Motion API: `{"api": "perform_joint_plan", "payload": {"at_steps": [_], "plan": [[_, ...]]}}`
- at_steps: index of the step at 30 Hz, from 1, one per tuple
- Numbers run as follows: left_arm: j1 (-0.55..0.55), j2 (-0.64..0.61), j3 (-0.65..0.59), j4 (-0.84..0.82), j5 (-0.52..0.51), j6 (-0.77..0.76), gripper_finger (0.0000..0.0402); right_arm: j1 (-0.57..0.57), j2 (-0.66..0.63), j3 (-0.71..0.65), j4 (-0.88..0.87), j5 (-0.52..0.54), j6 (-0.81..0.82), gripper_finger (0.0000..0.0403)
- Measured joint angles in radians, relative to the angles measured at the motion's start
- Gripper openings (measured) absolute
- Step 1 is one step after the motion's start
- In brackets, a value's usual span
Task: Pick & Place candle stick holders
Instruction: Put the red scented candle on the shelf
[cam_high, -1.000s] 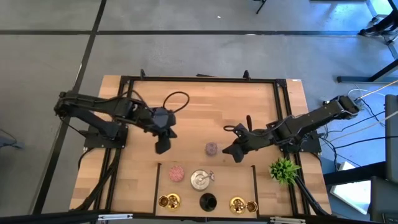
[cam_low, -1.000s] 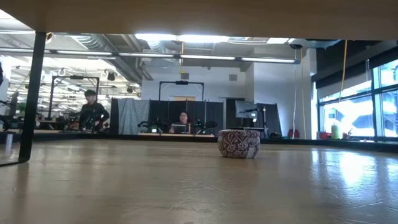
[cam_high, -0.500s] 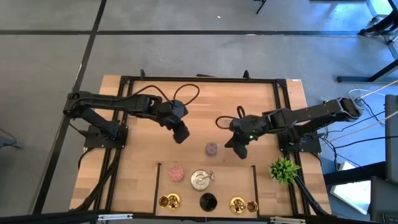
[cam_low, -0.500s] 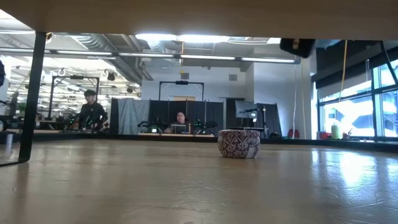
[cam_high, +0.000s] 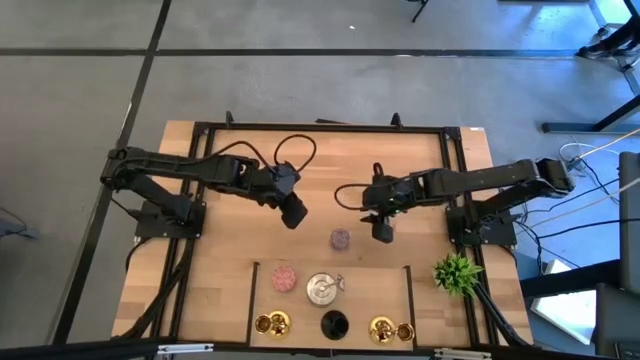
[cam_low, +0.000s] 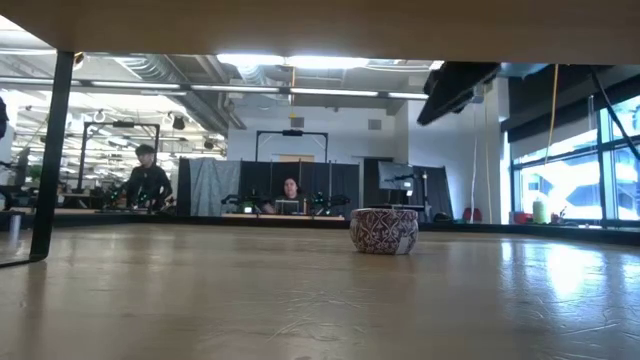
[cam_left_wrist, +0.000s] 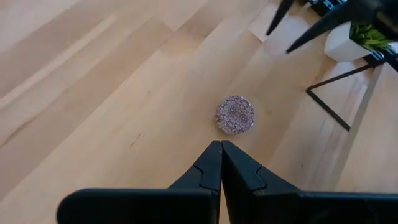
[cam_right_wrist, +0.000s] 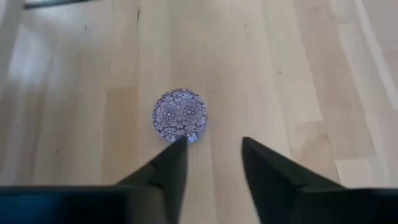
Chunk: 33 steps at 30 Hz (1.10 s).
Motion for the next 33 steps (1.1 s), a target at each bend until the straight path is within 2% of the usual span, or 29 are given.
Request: {"api": "perform_joint_plan", "payload": {"at_steps": [7,14,17,21,25,30,33], "plan": [[-0.006,0.000,0.000,0.000,0.000,-0.008,0.0001,0.016,0.113,0.000,0.041,0.012,-0.058,0.0267],[-0.013,0.000,0.000,0.000,0.008,-0.011,0.0001,0.078,0.165,-0.001,0.076,0.222,-0.065,0.0347],[-0.016,0.000,0.000,0.000,0.012,-0.010,0.0001,0.100,0.171,-0.001,0.138,0.299,-0.063,0.0360],[-0.019,0.000,0.000,-0.001,0.020,-0.010,0.0001,0.114,0.171,0.000,0.244,0.305,-0.014,0.0362],[-0.032,0.000,0.000,-0.001,0.025,-0.008,0.0001,0.127,0.170,0.000,0.257,0.302,0.040,0.0362],[-0.048,0.000,0.000,-0.001,0.025,-0.008,0.0001,0.118,0.223,0.000,0.256,0.156,0.052,0.0362],[-0.058,0.000,0.000,-0.001,0.022,-0.010,0.0001,0.124,0.276,0.000,0.255,0.126,0.047,0.0362]]}}
